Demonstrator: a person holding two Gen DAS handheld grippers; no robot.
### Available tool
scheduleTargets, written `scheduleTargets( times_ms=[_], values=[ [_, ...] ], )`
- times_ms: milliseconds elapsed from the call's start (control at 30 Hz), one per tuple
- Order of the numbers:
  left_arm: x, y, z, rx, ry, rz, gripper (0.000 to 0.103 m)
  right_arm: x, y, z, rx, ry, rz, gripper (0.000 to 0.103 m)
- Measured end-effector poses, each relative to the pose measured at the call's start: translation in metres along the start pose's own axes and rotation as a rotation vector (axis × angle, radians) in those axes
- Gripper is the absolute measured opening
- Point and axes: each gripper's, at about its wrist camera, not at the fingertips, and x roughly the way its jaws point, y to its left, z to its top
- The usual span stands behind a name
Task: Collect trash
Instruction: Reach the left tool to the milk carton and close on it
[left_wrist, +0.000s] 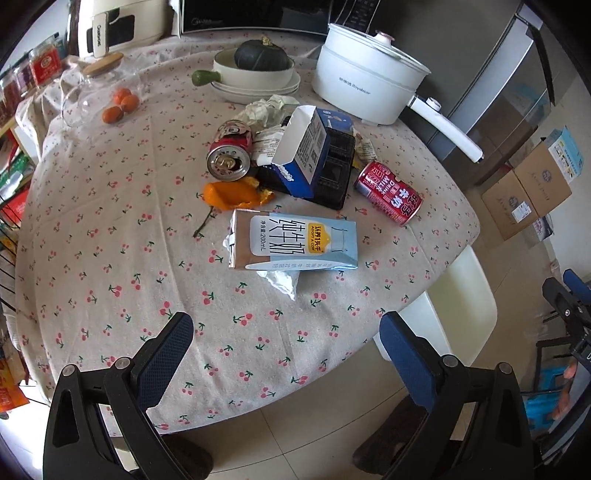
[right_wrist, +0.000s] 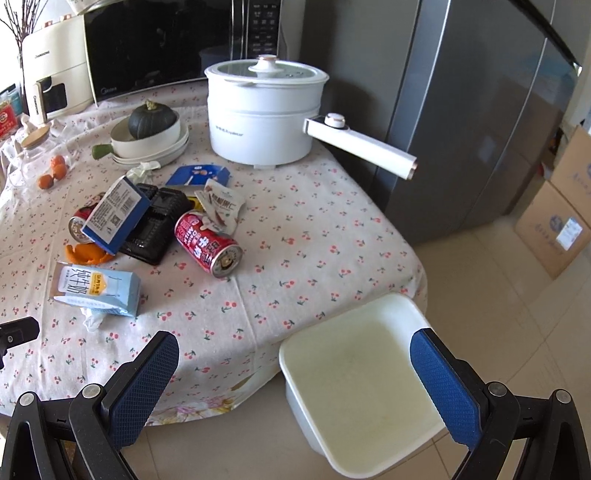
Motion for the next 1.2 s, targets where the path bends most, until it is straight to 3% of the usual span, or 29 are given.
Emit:
scheduleTargets(
  times_ms=[100,167,233,367,533,700,867,1000,1200],
  values=[
    [0.013,-0.013,0.012,0.094,0.003,0.017,0.1,0.028,-0.006,-0.007,0.008,0.036,-0.009,0.103],
    [0.021,-0.026,0.021,0.225,0.002,0.03,0.099,0.047,-0.01,-0.011,-0.014,0.12,-0.006,0.103],
    [0.032,-0.037,0.027,0.364,0.018,0.044,0.099,0.056,-0.017,-0.011,-0.006,0.147,0.008,0.103],
    [0.06,-0.047,0.041,0.567,0.085,0.091,0.095,0.059,-0.034,-0.002,0.016,0.129,-0.015,0.103],
    [0.089,-0.055,0.05,0.699,0.173,0.101,0.093,0.062,-0.048,0.003,0.022,0.121,-0.04,0.103],
    [0.104,-0.054,0.05,0.742,0.224,0.151,0.091,0.063,-0.053,0.005,0.036,0.115,-0.038,0.103],
    [0.106,-0.041,0.049,0.726,0.218,0.205,0.08,0.06,-0.052,0.004,0.042,0.106,-0.025,0.103],
    [0.097,-0.037,0.055,0.699,0.183,0.173,0.079,0.061,-0.051,0.002,0.052,0.114,-0.018,0.103],
    [0.095,-0.056,0.058,0.817,0.172,0.166,0.079,0.06,-0.054,-0.003,0.073,0.127,-0.012,0.103]
  ],
)
